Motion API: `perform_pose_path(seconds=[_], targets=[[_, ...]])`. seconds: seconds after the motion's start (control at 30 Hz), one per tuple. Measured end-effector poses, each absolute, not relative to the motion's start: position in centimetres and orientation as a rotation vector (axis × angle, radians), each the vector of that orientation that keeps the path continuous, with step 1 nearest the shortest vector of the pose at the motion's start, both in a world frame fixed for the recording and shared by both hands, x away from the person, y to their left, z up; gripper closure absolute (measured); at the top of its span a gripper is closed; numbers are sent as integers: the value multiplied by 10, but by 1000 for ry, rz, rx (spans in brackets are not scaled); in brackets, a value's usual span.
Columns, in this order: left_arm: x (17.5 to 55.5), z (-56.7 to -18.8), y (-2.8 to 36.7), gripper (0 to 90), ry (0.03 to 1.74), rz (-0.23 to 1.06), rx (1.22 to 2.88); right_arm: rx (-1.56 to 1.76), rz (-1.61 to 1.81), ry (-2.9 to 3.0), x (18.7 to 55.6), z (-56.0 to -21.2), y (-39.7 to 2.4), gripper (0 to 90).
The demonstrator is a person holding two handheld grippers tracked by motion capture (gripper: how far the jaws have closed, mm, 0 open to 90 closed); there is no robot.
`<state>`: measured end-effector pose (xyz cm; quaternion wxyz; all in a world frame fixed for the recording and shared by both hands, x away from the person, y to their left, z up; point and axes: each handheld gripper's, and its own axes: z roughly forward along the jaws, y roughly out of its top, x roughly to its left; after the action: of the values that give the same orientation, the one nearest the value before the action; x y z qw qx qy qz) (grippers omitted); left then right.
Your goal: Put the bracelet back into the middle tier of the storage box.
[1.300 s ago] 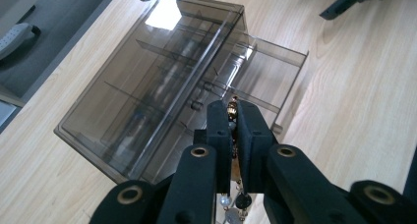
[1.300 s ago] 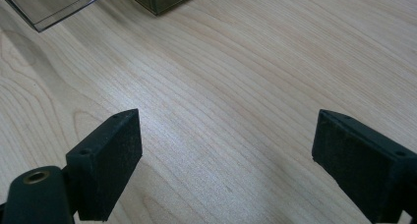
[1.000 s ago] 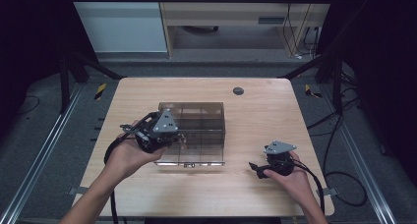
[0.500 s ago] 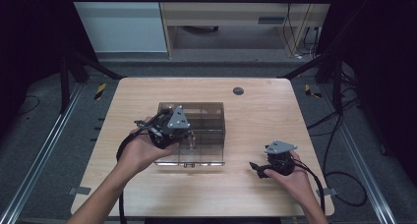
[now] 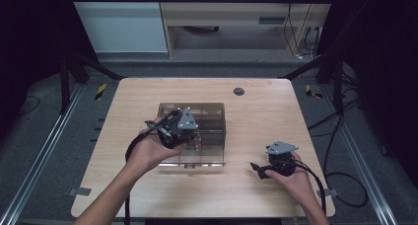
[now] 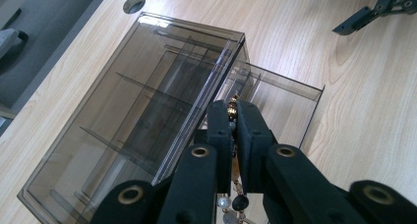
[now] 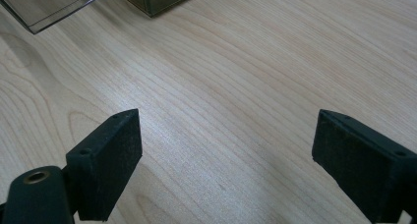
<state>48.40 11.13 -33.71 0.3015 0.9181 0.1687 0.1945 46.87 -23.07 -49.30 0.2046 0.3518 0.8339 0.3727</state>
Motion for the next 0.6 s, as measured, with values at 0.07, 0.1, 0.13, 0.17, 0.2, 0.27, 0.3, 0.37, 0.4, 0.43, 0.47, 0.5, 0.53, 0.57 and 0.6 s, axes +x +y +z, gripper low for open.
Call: perform_pose_path(seconds=[0.07, 0.1, 0.13, 0.17, 0.2, 0.27, 0.3, 0.37, 0.4, 0.43, 0.47, 0.5, 0.53, 0.57, 0.6], targets=[[483, -340, 113, 854, 449, 511, 2441, 982, 1046, 2322, 468, -493, -231, 118], [483, -340, 113, 853, 451, 511, 2444, 984, 1048, 2321, 468, -493, -231, 118], [482, -342, 115, 853, 452, 512, 2443, 983, 1047, 2321, 468, -493, -232, 118], [481, -342, 116, 854, 454, 511, 2445, 989, 1050, 2321, 469, -493, -232, 118], [481, -343, 117, 854, 457, 510, 2447, 988, 1046, 2322, 469, -493, -232, 118], [480, -346, 121, 854, 461, 508, 2453, 988, 1044, 2323, 469, -494, -232, 118], [480, -347, 122, 853, 462, 507, 2455, 983, 1042, 2326, 469, -494, -231, 118], [480, -351, 124, 853, 469, 502, 2457, 983, 1043, 2326, 469, -494, -231, 118], [481, -353, 125, 853, 473, 502, 2458, 985, 1043, 2327, 469, -494, -230, 118], [481, -355, 126, 853, 476, 498, 2456, 984, 1041, 2327, 469, -494, -230, 118], [481, -357, 127, 854, 477, 495, 2460, 983, 1041, 2326, 469, -494, -231, 118], [481, -359, 127, 854, 480, 493, 2458, 983, 1043, 2326, 469, -494, -231, 118], [481, -360, 128, 854, 481, 492, 2458, 982, 1042, 2325, 468, -494, -231, 118], [481, -363, 128, 853, 485, 491, 2461, 982, 1043, 2325, 468, -494, -231, 118], [481, -364, 129, 854, 487, 492, 2457, 983, 1042, 2327, 468, -494, -231, 118]])
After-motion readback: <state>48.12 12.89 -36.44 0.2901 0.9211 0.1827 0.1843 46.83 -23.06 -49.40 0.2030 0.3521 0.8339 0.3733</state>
